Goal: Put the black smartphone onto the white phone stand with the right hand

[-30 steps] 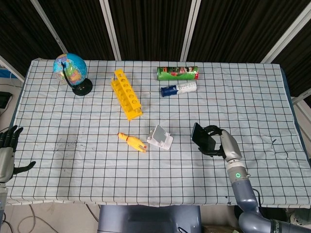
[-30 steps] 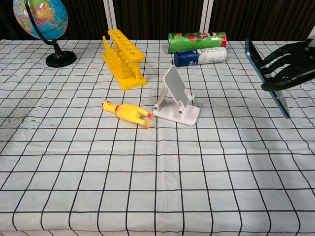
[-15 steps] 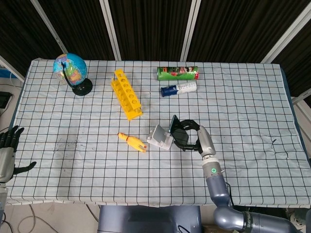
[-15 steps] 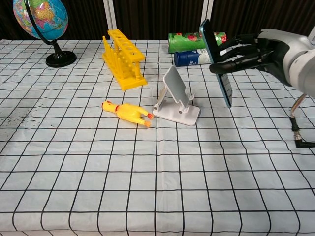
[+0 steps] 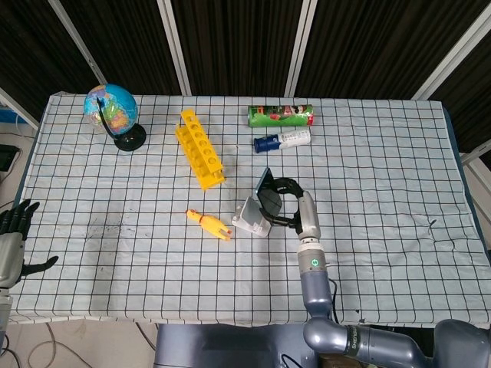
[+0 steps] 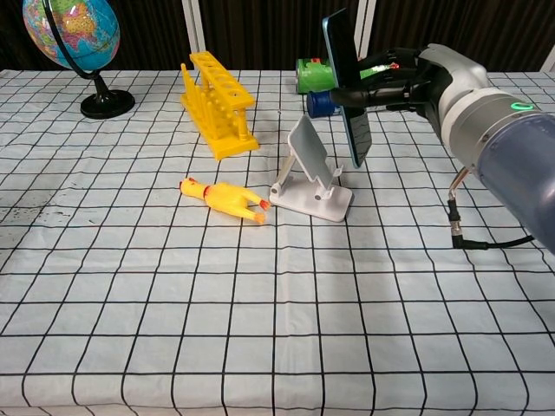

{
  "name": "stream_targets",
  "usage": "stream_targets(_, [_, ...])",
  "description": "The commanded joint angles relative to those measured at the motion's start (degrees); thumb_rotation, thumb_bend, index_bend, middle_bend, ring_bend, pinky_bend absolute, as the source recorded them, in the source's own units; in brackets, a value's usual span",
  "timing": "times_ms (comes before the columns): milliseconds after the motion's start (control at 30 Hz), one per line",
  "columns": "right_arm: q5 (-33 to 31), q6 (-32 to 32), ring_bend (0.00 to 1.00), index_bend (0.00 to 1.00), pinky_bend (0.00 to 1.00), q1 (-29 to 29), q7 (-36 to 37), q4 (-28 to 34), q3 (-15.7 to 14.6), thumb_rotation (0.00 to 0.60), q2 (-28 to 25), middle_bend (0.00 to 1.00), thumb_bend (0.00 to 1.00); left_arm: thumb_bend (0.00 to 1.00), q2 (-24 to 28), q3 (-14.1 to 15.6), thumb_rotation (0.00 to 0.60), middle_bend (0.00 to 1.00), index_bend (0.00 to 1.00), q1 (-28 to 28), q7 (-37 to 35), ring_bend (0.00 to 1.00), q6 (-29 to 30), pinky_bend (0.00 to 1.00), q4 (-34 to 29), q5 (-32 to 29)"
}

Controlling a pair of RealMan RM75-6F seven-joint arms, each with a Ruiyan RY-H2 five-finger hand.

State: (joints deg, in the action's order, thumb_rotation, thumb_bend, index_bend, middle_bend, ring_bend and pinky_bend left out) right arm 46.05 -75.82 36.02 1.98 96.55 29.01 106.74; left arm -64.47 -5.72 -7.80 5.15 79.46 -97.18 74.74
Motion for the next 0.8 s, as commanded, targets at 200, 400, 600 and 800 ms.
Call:
stream_targets(200, [2.66,-1.89,0.51,0.81,0.14,0.06,1.79,-3.72,-0.93,0.600,4.29,0.78,0.42,0.00,0.34,-0.03,0.600,0.00,0.00,-0.11,-0.67,0.00,-0.37,0.00,-0.01,-0.05])
stream_targets(400, [4.02,-2.59,0.51,0.81,0.14,0.07,2.47,-5.81,-1.17,0.600,6.97,0.77,0.42,0.00,0.53,0.07,0.600,0.00,0.00,-0.11,-1.19,0.00,-0.51,0.00,0.01,0.12])
stream_targets(600, [4.90,-2.93,0.51,0.81,0.14,0.13,2.61,-7.11,-1.12,0.600,9.06,0.77,0.42,0.00,0.70,0.11,0.600,0.00,0.00,-0.22,-1.66,0.00,-0.87,0.00,0.04,0.09])
stream_targets(800, [5.35,-2.71,0.51,0.81,0.14,0.20,2.29,-8.22,-0.91,0.600,10.84,0.77,0.42,0.00,0.82,0.05,0.600,0.00,0.00,-0.27,-2.05,0.00,-1.03,0.00,0.06,-0.03])
